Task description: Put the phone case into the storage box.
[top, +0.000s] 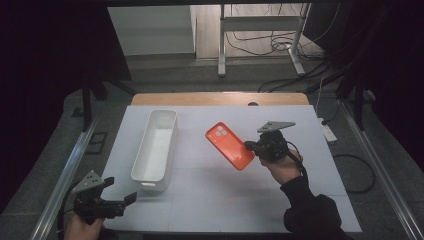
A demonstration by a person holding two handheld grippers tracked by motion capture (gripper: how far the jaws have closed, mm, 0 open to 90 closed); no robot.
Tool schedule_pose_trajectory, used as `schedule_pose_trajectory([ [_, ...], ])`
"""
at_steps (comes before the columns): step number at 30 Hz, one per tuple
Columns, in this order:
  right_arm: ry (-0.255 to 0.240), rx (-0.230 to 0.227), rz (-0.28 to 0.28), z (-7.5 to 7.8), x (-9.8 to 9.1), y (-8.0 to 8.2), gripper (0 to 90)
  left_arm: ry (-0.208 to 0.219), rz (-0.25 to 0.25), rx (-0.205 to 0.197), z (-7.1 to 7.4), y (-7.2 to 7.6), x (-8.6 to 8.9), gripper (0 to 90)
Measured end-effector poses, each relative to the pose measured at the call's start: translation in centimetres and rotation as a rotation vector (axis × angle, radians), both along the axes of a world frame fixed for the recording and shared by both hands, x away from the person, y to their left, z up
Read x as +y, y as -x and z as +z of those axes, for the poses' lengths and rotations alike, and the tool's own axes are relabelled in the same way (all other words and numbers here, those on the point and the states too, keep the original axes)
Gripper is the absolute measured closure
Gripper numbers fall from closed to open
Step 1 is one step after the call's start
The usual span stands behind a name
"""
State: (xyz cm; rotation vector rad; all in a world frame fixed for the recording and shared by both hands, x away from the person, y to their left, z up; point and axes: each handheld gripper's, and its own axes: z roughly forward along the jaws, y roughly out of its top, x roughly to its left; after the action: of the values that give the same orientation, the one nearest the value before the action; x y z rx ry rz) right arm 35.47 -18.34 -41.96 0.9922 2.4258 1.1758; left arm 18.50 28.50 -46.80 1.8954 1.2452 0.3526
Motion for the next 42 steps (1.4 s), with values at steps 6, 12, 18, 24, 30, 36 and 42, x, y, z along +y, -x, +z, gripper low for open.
schedule_pose_trajectory([
  [6, -0.001, -0.013, 0.000, 0.4, -0.2, 0.9, 89.0, 0.038, -0.024, 0.006, 0.4, -0.2, -0.4, 0.0],
  [12, 0.006, -0.029, 0.013, 0.7, -0.1, 1.8, 89.0, 0.096, -0.033, -0.019, 1.2, -0.7, -0.9, 0.0],
  [18, 0.006, -0.038, 0.013, 0.8, -0.2, 2.3, 89.0, 0.169, -0.036, -0.005, 1.5, -1.4, -1.2, 0.0],
  [24, 0.004, -0.048, 0.016, 0.9, -0.2, 2.6, 89.0, 0.190, -0.072, -0.001, 1.9, -2.3, -2.4, 0.0],
  [30, -0.001, -0.054, 0.019, 1.0, -0.2, 2.9, 89.0, 0.224, -0.109, 0.008, 2.1, -3.5, -3.4, 0.0],
  [36, 0.000, -0.056, 0.015, 1.1, -0.2, 3.1, 89.0, 0.248, -0.141, 0.025, 2.1, -4.5, -4.6, 0.0],
  [42, -0.005, -0.063, 0.015, 1.1, -0.2, 3.4, 89.0, 0.274, -0.175, 0.040, 2.2, -5.5, -6.0, 0.0],
])
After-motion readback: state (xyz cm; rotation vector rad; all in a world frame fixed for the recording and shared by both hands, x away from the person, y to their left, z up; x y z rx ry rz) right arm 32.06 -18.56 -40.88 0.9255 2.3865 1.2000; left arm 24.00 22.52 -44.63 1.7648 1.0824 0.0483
